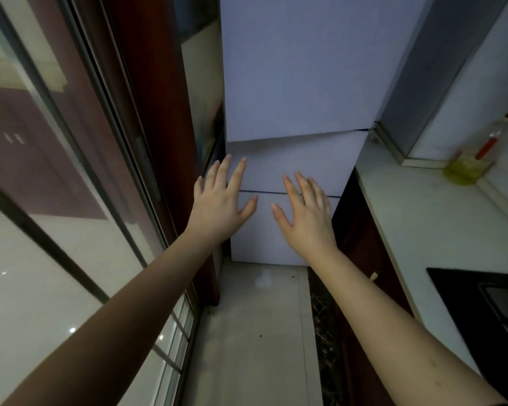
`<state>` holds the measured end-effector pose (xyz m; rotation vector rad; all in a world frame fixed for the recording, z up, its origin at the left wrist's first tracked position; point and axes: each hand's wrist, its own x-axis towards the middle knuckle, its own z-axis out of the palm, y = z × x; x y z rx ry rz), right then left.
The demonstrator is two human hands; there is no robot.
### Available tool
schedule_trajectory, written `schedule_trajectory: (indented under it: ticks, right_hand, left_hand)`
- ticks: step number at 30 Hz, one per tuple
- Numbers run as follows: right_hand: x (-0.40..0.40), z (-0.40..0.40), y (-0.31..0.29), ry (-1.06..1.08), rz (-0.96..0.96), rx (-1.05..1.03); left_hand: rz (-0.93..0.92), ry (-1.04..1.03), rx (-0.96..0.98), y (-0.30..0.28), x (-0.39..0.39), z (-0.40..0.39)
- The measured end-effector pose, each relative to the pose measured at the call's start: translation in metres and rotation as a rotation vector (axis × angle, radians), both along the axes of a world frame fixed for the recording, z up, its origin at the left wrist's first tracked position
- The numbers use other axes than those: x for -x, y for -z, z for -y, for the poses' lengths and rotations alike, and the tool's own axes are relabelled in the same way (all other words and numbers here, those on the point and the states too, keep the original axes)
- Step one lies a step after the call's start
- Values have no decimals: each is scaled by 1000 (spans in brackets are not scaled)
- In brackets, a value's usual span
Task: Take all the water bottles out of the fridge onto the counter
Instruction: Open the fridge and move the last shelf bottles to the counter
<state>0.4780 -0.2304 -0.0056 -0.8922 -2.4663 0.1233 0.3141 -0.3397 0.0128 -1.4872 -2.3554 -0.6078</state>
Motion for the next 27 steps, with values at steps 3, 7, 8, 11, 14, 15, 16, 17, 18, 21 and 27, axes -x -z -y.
schedule_trajectory:
  ticks: [3, 7, 8, 11, 14, 15, 16, 17, 18, 21, 27]
  right_hand:
    - [16, -25, -6, 12, -9, -5]
    - [40, -71, -12, 2, -37, -11]
    - [47, -84, -14, 1, -40, -17]
    - [68, -123, -20, -25, -65, -32]
    - [88, -157, -28, -64, -86, -43]
    - [95, -167, -30, -77, -87, -46]
    - [102, -177, -32, -90, -92, -53]
    - [109, -186, -35, -104, -102, -63]
    - [115, -193, -37, -122, -117, -80]
    - [134, -211, -46, -171, -153, -131]
    - [164, -214, -61, -204, -185, -160]
  left_hand:
    - [-2, 13, -12, -8, 18, -25]
    - [7, -10, -45, -18, 45, -69]
    - [7, -15, -52, -20, 51, -81]
    - [25, -36, -56, -19, 66, -116]
    - [38, -80, -39, -22, 83, -149]
    - [40, -93, -37, -24, 89, -159]
    - [39, -105, -39, -27, 95, -168]
    - [33, -117, -47, -29, 101, -176]
    - [25, -129, -62, -32, 106, -182]
    - [18, -184, -120, -40, 122, -197]
    - [119, -146, -316, -55, 150, -207]
